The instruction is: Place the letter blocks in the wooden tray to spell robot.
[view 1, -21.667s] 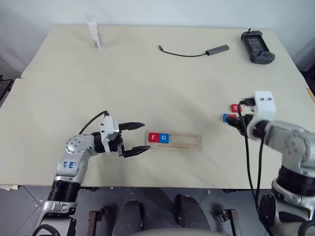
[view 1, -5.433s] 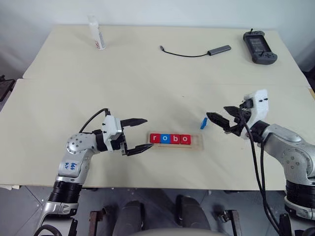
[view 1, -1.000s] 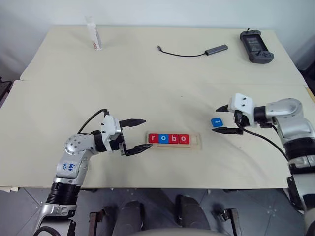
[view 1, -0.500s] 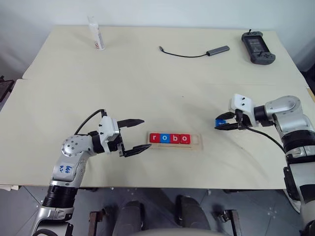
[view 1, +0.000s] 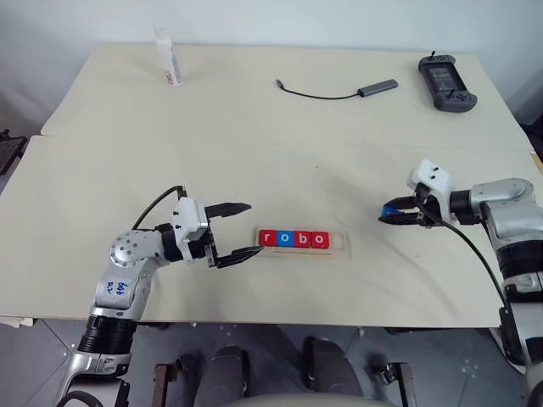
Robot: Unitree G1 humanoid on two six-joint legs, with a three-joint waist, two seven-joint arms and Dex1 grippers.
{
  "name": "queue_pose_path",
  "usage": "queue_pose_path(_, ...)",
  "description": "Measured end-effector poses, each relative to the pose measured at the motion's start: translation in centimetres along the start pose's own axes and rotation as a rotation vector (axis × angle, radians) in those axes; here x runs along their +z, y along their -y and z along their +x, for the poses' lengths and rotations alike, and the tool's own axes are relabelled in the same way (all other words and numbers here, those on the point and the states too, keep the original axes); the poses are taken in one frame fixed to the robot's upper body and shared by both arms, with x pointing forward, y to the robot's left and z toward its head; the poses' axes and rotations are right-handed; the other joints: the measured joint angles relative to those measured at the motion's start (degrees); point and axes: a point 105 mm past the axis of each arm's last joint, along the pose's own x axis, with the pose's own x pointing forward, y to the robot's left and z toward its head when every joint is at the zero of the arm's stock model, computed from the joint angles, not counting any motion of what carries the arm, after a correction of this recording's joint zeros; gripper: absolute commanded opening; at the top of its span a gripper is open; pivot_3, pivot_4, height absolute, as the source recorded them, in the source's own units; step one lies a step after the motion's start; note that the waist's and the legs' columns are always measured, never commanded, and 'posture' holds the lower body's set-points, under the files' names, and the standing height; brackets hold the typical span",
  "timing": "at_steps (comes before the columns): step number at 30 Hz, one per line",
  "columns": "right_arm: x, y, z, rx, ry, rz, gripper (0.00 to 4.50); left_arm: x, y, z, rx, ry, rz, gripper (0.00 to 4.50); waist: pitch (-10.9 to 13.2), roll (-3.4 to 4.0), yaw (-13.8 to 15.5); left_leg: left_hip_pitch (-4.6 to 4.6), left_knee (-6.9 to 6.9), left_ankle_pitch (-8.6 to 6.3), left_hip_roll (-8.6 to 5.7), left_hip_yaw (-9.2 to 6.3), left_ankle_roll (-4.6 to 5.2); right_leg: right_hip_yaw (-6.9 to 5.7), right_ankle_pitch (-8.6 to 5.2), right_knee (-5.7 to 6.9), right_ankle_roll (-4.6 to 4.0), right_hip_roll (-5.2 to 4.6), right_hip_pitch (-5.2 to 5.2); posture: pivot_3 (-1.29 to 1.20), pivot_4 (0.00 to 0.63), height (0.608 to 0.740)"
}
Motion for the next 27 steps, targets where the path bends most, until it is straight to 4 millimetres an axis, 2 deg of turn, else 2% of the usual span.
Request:
queue_pose_path(3, -0.4, -1.4, -0.5, -0.073, 0.012, 0.132, 1.95, -0.3, 0.2, 0.0, -0.001, -0.002, -0.011, 4.5, 0.0, 0.01, 0.66, -0.04, 0.0, -0.01, -0.01, 0.01, -0.01, 0.01, 0.0, 0.02, 0.0, 0.0, -0.06, 0.0, 0.15, 0.74)
queue_pose_path(10, -0.1, -3.2, -2.2, -0.324, 0.014, 0.371, 1.95, -0.5, 0.6, 0.3, -0.02, 0.008, -0.029, 4.5, 0.0, 0.01, 0.86, -0.04, 0.0, -0.01, -0.02, 0.01, -0.02, 0.03, 0.01, 0.07, -0.01, -0.01, -0.07, 0.0, 0.15, 0.74)
queue_pose_path(16, -1.7, -6.0, -1.9, -0.441, -0.021, 0.49, 1.95, -0.6, 1.3, 0.5, -0.078, 0.009, -0.036, 4.5, 0.0, 0.01, 0.84, -0.06, -0.05, -0.01, -0.06, 0.05, -0.02, 0.08, 0.01, 0.05, -0.01, -0.01, -0.11, 0.0, 0.15, 0.74)
queue_pose_path(19, -1.8, -6.6, -2.0, -0.51, 0.011, 0.529, 1.95, -0.7, 1.7, 0.6, -0.112, 0.005, -0.036, 4.5, -0.01, 0.0, 0.79, -0.04, -0.06, -0.01, -0.03, 0.04, -0.02, 0.08, 0.0, 0.07, -0.02, 0.03, -0.11, 0.0, 0.15, 0.74)
queue_pose_path(21, -1.9, -7.4, -1.4, -0.54, 0.037, 0.563, 1.95, -0.7, 2.0, 0.5, -0.142, -0.003, -0.033, 4.5, -0.01, 0.01, 0.73, -0.05, -0.08, -0.01, -0.05, 0.05, -0.02, 0.1, 0.0, 0.1, -0.02, 0.03, -0.15, 0.0, 0.15, 0.74)
queue_pose_path(26, -1.7, -7.9, -1.0, -0.59, 0.065, 0.61, 1.95, -0.5, 2.0, 0.7, -0.156, 0.002, -0.019, 4.5, -0.01, 0.01, 0.63, -0.03, -0.08, -0.01, -0.04, 0.06, -0.01, 0.14, 0.0, 0.14, -0.03, 0.04, -0.16, 0.0, 0.15, 0.74)
queue_pose_path(27, -1.6, -7.9, -0.9, -0.599, 0.072, 0.627, 2.13, -0.4, 1.9, 0.8, -0.157, 0.006, -0.014, 4.5, -0.01, 0.01, 0.61, -0.03, -0.08, -0.01, -0.05, 0.07, -0.01, 0.14, 0.0, 0.14, -0.03, 0.04, -0.16, 0.0, 0.15, 0.74)
